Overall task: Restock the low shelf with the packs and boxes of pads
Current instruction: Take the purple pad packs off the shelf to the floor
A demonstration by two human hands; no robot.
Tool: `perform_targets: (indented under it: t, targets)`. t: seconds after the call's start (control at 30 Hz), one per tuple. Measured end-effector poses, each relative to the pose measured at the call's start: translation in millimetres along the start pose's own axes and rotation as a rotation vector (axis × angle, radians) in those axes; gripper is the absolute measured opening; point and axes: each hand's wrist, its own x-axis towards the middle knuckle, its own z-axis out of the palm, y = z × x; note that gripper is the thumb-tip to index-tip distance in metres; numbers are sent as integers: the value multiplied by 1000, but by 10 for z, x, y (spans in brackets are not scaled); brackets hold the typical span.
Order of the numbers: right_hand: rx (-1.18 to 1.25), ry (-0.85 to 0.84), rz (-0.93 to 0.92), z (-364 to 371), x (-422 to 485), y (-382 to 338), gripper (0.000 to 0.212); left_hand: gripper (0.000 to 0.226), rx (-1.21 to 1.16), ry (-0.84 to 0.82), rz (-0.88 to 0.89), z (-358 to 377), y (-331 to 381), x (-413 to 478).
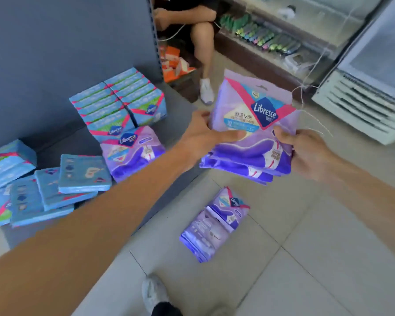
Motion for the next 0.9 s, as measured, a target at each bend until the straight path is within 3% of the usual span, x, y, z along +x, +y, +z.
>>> perform_targets:
  t: [0.13,0.27,0.4,0.67,0.77,0.9]
  targets:
    - [51,173,68,-899,-380,267,58,83,61,-192,-92,928,-284,18]
    - [113,291,108,-1575,-634,666,54,58,130,-276,-158,1677,-694,44]
    - [162,407,191,-1945,-663,1176,5,58,214,-283,-258,2116,-1272,124]
    - [295,478,407,-2177,-388,2523,31,54,483,-340,-424,2524,-2562,308]
    - [383,512,407,-2224,-71,2990,28,65,602,-349,-415,2566,-2994,580]
    - [425,540,436,-2275,415,3747,43,58,707,-314,-452,2578,-3752,912]
